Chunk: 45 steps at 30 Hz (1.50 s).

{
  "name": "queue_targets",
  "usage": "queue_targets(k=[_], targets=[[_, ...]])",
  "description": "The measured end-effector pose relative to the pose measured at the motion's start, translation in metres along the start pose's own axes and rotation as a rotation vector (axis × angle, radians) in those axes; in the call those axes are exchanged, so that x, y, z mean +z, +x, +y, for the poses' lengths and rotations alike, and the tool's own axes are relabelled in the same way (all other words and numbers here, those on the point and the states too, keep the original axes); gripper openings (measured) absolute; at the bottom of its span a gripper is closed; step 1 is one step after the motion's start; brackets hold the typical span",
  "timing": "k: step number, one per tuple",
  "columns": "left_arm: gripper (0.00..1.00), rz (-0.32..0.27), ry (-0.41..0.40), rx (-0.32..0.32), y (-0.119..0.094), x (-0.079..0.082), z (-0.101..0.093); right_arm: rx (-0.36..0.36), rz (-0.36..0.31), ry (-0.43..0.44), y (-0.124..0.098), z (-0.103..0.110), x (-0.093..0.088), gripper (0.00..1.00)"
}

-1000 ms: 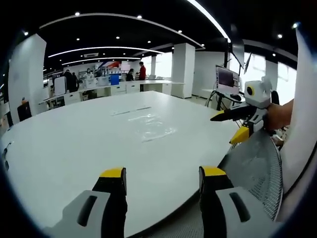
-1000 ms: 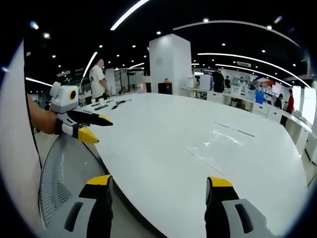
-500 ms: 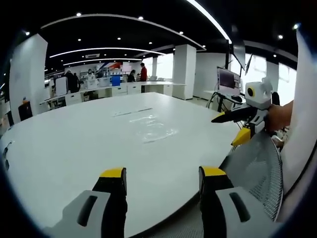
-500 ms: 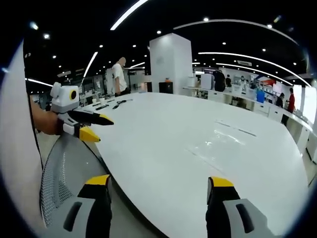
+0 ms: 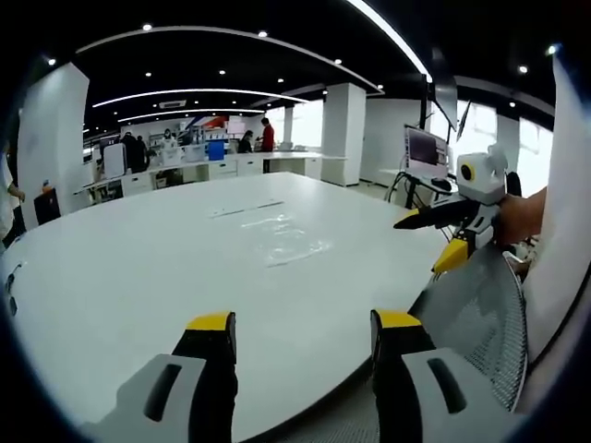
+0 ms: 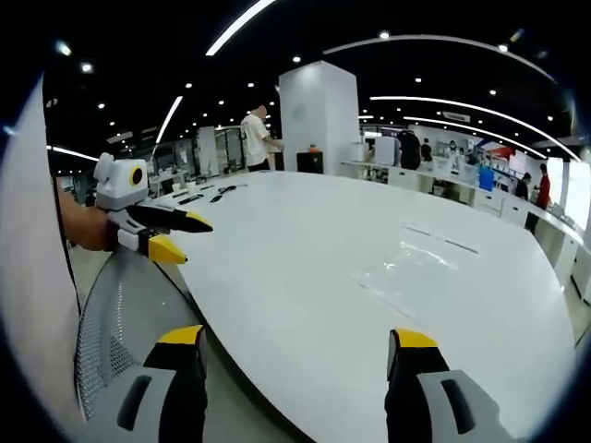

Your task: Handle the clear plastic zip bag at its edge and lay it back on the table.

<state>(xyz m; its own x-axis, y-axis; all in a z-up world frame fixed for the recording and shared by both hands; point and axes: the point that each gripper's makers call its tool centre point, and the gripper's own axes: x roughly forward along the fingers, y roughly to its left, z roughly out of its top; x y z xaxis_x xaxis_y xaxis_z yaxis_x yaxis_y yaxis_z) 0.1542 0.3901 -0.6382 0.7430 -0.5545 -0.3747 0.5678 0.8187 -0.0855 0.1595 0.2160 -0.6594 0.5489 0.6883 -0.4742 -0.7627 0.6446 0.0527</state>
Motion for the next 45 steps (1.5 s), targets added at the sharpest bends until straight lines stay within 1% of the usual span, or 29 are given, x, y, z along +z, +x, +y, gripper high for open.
queue_targets(k=[10,17,29,33,34,40,45], targets=[[0.57,0.005,0.004,-0.001,0.000,-0.004,0.004,0.002,0.000,0.004,0.000,0.002,0.001,0.80],[0.57,0.007,0.006,-0.005,0.000,-0.004,0.002,0.005,0.002,0.002,0.000,0.001,0.000,0.80],[0.57,0.012,0.006,-0.011,0.001,-0.005,0.002,0.016,0.021,0.000,0.001,0.003,-0.002,0.79],[0.56,0.015,0.008,-0.012,0.001,-0.005,0.001,0.026,0.033,-0.004,0.001,0.003,-0.002,0.78],[0.56,0.016,0.009,-0.012,0.001,-0.005,0.001,0.025,0.046,-0.006,0.002,0.003,-0.004,0.77],[0.56,0.010,0.006,-0.008,0.001,-0.004,0.001,0.029,0.055,-0.016,0.004,-0.004,-0.002,0.74],[0.56,0.008,0.008,-0.007,0.001,-0.004,0.002,0.030,0.074,-0.043,0.009,-0.013,-0.004,0.71]])
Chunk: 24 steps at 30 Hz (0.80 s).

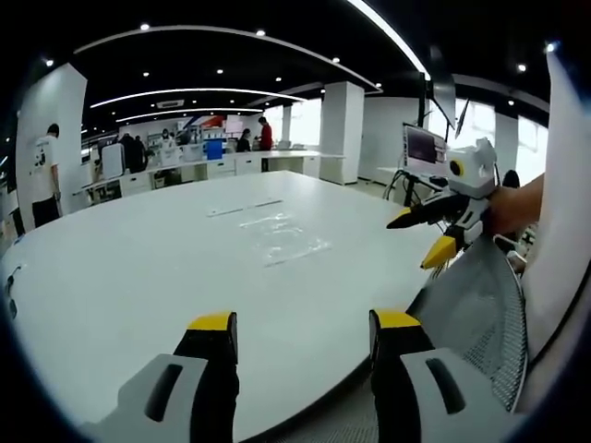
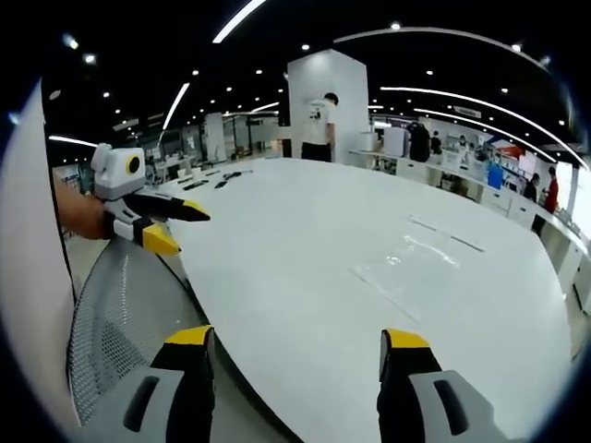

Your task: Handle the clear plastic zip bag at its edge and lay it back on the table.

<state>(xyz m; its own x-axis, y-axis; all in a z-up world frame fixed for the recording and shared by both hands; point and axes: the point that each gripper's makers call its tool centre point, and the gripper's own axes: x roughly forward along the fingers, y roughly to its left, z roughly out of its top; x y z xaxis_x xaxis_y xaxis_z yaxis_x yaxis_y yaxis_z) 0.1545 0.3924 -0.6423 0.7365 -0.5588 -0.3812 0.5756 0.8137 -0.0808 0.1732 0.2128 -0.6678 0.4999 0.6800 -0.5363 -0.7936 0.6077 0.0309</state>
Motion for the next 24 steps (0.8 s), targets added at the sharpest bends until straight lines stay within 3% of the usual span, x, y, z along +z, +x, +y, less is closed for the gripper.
queue_targets(k=[24], targets=[[0.56,0.007,-0.003,0.006,0.001,-0.004,0.005,-0.043,0.110,-0.164,0.044,-0.079,-0.012,0.55]])
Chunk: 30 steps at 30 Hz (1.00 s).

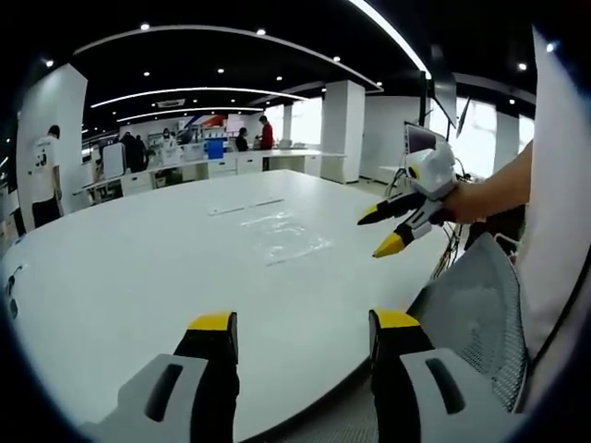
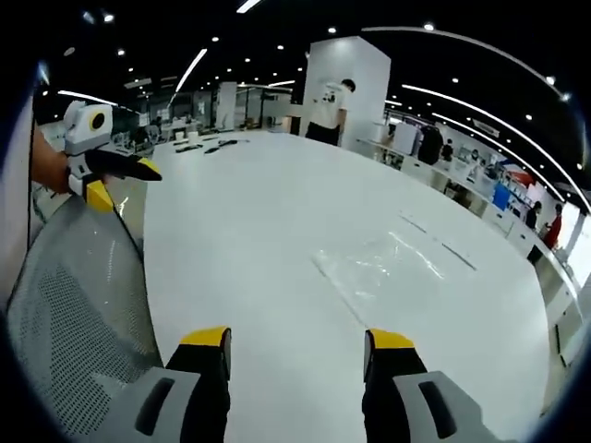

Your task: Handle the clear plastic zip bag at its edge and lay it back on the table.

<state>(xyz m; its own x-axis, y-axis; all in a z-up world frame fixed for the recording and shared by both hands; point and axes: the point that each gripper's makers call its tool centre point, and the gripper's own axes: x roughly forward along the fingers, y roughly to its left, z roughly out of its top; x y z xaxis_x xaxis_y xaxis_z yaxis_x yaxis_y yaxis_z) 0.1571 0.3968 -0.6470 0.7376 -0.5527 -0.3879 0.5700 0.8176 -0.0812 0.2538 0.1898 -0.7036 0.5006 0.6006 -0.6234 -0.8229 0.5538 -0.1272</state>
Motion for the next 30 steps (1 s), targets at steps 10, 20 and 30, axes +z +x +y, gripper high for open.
queue_targets(k=[10,20,30], targets=[[0.56,0.010,-0.006,0.004,0.001,0.003,-0.002,-0.028,0.061,-0.145,0.023,-0.035,-0.008,0.49],[0.55,0.013,-0.021,0.017,0.001,0.003,0.001,-0.026,0.160,-0.271,0.045,-0.054,-0.023,0.42],[0.54,0.018,-0.037,0.028,0.002,0.003,0.003,-0.020,0.224,-0.377,0.058,-0.070,-0.036,0.33]])
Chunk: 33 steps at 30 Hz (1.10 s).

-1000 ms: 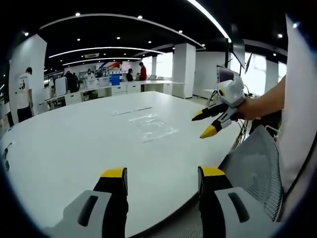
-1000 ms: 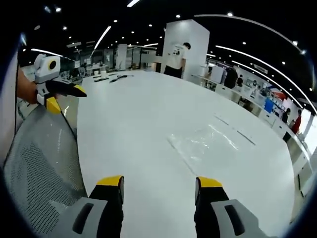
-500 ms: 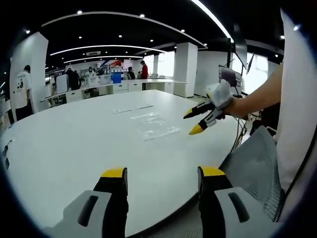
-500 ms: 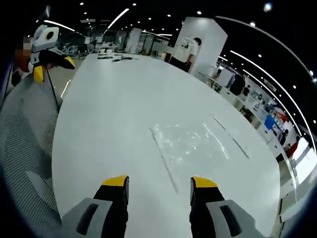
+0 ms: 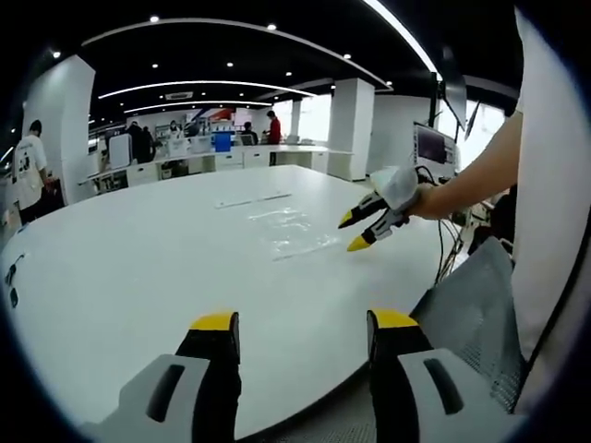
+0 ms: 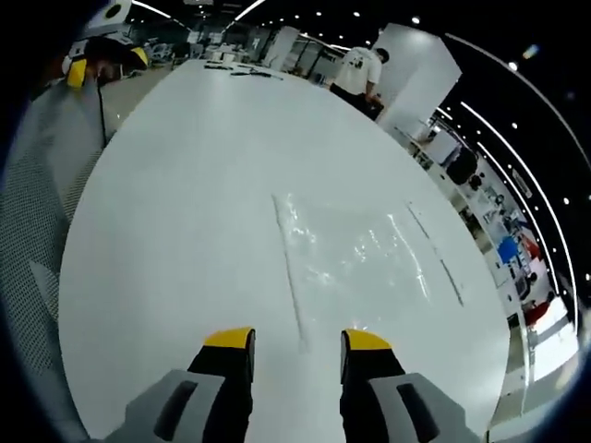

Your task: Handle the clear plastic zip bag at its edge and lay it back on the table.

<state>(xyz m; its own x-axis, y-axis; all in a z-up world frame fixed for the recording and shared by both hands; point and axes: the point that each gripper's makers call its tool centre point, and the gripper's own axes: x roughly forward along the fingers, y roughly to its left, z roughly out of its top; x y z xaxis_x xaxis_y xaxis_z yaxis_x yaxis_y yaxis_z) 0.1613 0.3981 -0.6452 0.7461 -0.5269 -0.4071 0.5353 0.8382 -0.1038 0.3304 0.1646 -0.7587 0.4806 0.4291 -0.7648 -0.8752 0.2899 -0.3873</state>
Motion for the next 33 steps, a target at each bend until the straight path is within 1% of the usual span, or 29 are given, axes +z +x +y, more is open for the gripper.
queue_targets(k=[3,6,9,12,17,21,28,33], targets=[[0.53,0.001,-0.002,0.004,0.001,0.003,-0.002,0.003,0.016,-0.026,0.004,-0.001,-0.004,0.30],[0.53,0.004,-0.004,0.006,0.001,0.000,0.000,-0.003,0.031,-0.059,0.007,-0.005,-0.007,0.26],[0.53,0.005,-0.007,0.007,0.000,0.000,0.000,-0.002,0.044,-0.079,0.011,-0.007,-0.012,0.24],[0.53,0.004,-0.013,0.010,0.000,-0.002,0.003,-0.002,0.039,-0.091,0.011,-0.009,-0.010,0.21],[0.53,0.005,-0.018,0.013,-0.002,-0.009,0.011,-0.004,0.052,-0.137,0.017,-0.013,-0.010,0.16],[0.53,0.003,-0.024,0.015,-0.002,-0.011,0.013,0.006,0.053,-0.152,0.018,-0.013,-0.010,0.11],[0.52,0.002,-0.021,0.014,0.000,-0.006,0.007,0.023,0.057,-0.167,0.020,-0.013,-0.011,0.07],[0.52,-0.001,-0.024,0.016,0.000,-0.006,0.009,0.034,0.066,-0.175,0.021,-0.013,-0.011,0.05]])
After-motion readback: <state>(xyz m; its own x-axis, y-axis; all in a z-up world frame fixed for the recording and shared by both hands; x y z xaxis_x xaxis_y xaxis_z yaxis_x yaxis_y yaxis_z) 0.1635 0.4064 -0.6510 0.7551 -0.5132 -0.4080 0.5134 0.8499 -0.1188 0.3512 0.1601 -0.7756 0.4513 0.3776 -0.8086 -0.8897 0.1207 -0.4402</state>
